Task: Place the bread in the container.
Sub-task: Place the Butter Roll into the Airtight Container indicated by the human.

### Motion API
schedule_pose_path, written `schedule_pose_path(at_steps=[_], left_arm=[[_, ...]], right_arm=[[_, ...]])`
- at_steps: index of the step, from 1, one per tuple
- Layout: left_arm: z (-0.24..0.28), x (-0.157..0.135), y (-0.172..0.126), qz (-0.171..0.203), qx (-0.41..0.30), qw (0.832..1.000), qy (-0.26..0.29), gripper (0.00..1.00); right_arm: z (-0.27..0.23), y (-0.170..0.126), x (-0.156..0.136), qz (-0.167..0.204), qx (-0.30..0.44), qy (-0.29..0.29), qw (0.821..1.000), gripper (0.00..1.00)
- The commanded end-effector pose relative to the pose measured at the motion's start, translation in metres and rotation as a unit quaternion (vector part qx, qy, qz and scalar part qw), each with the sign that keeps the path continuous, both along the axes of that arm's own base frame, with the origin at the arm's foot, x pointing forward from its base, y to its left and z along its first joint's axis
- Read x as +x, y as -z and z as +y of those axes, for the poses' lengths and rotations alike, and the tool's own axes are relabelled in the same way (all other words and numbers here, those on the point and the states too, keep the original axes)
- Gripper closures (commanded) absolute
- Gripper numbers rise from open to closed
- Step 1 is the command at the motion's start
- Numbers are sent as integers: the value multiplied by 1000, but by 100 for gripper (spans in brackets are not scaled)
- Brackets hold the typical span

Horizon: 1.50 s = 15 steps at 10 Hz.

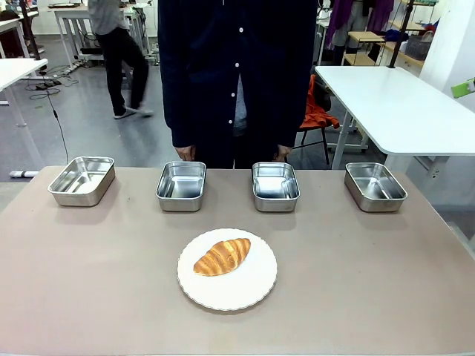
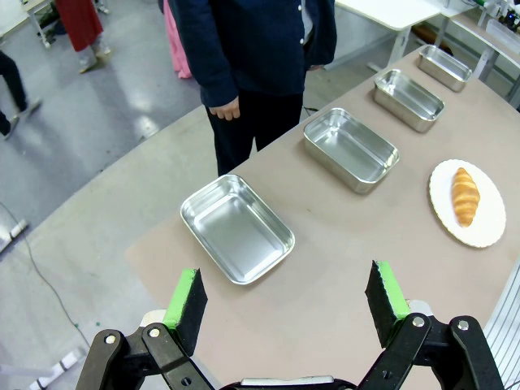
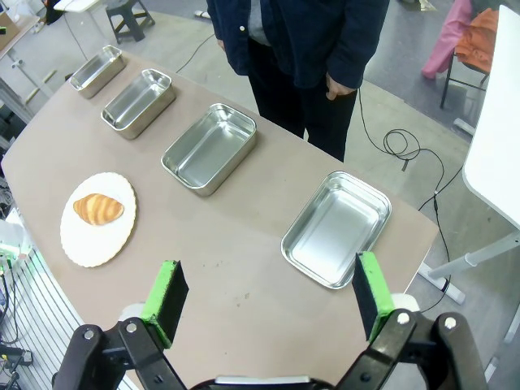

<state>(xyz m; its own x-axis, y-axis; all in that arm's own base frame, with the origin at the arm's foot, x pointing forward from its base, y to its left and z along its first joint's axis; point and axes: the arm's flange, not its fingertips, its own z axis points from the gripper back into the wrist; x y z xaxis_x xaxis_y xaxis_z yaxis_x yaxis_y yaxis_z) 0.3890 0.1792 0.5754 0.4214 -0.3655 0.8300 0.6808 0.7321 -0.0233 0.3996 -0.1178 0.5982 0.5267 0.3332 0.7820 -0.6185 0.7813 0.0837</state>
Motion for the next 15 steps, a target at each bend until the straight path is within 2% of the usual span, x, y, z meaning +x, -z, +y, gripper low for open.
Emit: schedule_pose_path(at_steps=[1,15], left_arm=[[0,0,0,0,0,1000,0,0],[0,0,0,0,0,1000,0,0]], right_arm=[[1,0,0,-3,6,-3,1000,0],[1,0,0,-3,6,-3,1000,0]])
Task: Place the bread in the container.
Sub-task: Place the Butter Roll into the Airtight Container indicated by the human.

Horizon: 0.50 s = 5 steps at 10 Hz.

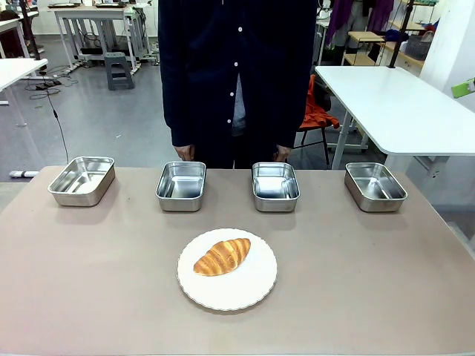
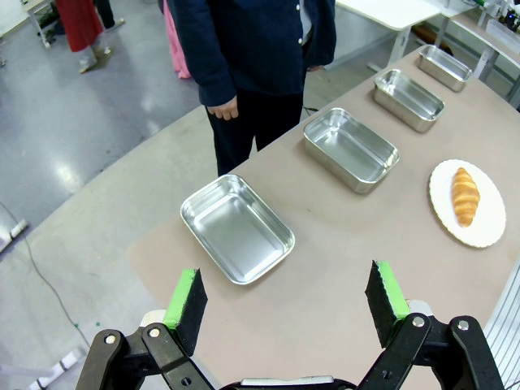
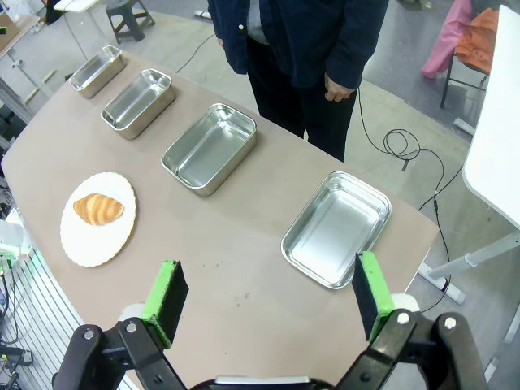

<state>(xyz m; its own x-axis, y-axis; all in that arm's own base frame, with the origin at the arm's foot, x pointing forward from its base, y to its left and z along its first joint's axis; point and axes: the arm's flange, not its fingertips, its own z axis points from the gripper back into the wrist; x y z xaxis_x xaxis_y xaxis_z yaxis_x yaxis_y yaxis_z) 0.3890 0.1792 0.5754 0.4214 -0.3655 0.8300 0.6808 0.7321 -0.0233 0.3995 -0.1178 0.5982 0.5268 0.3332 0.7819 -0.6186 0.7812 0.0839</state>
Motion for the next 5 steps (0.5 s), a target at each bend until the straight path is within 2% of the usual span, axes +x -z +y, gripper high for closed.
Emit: schedule_pose_path(at_steps=[1,5], left_arm=[[0,0,0,0,0,1000,0,0],[0,0,0,0,0,1000,0,0]], right_arm=[[1,0,0,-3,6,-3,1000,0],[1,0,0,-3,6,-3,1000,0]])
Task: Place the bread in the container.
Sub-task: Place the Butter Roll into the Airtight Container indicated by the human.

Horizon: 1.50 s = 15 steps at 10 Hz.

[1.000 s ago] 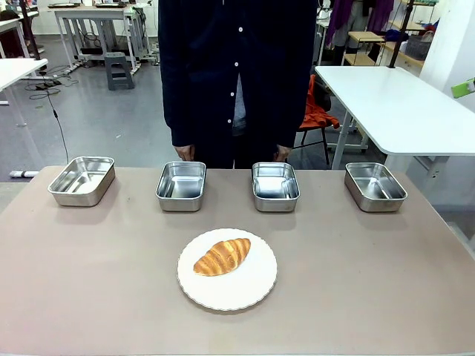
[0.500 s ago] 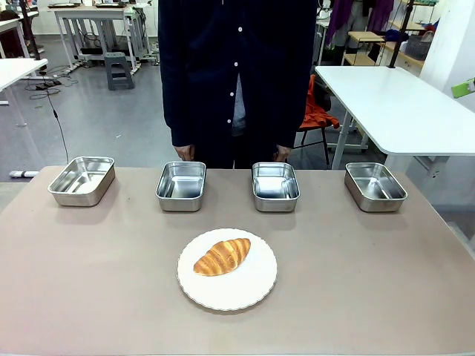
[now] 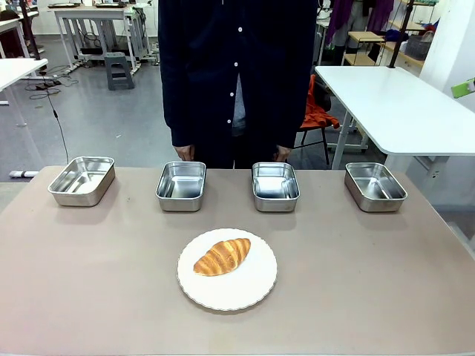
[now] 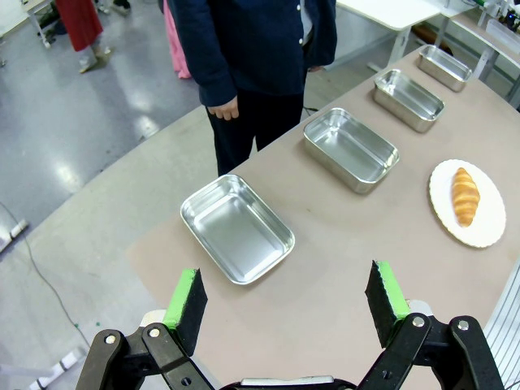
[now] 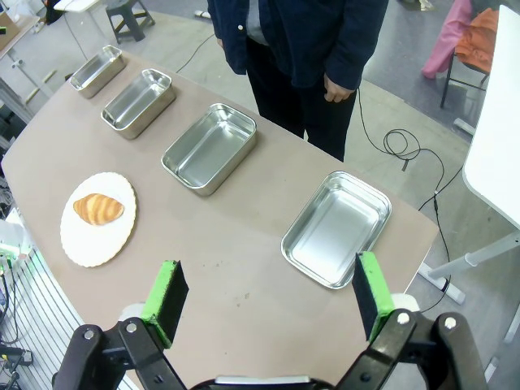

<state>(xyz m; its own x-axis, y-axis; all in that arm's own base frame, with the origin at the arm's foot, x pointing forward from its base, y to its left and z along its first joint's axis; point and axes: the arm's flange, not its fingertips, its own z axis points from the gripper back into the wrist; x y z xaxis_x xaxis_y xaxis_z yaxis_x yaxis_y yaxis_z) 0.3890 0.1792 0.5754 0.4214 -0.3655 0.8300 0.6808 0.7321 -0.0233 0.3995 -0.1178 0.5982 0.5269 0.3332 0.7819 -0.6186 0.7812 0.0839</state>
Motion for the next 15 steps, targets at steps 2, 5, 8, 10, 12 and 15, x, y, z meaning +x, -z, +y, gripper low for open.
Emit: schedule_pose_path(at_steps=[2,5,8,10,12,15], left_arm=[[0,0,0,0,0,1000,0,0],[0,0,0,0,0,1000,0,0],[0,0,0,0,0,1000,0,0],[0,0,0,0,0,1000,0,0],[0,0,0,0,0,1000,0,0],[0,0,0,0,0,1000,0,0]], right_arm=[[1,0,0,-3,6,-3,1000,0],[1,0,0,-3,6,-3,1000,0],[1,0,0,-3,6,-3,1000,0],[1,0,0,-3,6,-3,1000,0],[1,0,0,-3,6,-3,1000,0],[1,0,0,-3,6,-3,1000,0]])
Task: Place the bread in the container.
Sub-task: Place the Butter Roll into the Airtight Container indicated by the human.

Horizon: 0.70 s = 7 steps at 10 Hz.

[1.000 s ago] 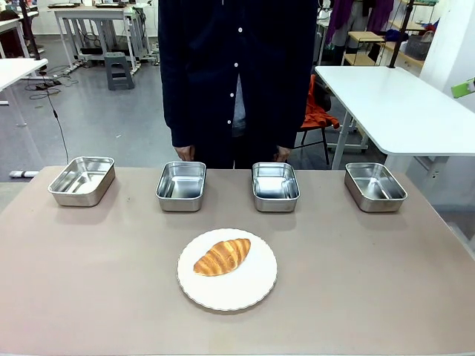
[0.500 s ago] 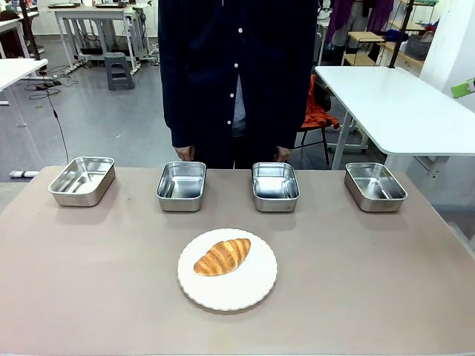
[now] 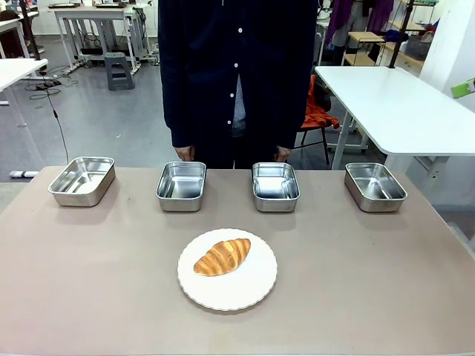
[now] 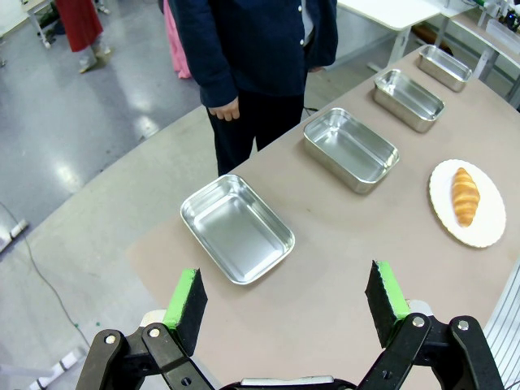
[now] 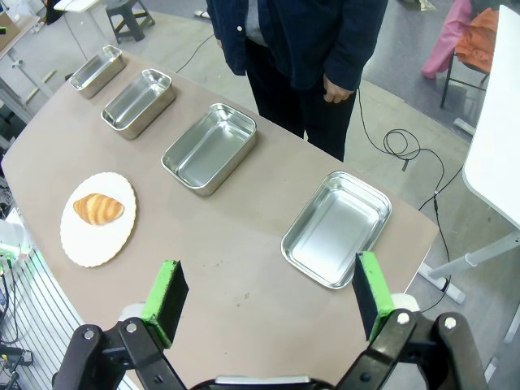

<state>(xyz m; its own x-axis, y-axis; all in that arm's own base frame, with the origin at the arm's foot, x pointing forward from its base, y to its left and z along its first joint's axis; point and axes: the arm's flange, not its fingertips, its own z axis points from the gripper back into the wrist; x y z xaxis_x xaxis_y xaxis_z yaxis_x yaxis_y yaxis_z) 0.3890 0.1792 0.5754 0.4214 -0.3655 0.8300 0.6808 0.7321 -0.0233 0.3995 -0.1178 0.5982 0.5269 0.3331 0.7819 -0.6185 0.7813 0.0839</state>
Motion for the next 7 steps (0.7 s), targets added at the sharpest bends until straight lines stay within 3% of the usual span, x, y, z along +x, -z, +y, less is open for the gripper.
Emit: schedule_pose_path(at_steps=[1,7], left_arm=[[0,0,0,0,0,1000,0,0],[0,0,0,0,0,1000,0,0]], right_arm=[[1,0,0,-3,6,-3,1000,0],[1,0,0,-3,6,-3,1000,0]])
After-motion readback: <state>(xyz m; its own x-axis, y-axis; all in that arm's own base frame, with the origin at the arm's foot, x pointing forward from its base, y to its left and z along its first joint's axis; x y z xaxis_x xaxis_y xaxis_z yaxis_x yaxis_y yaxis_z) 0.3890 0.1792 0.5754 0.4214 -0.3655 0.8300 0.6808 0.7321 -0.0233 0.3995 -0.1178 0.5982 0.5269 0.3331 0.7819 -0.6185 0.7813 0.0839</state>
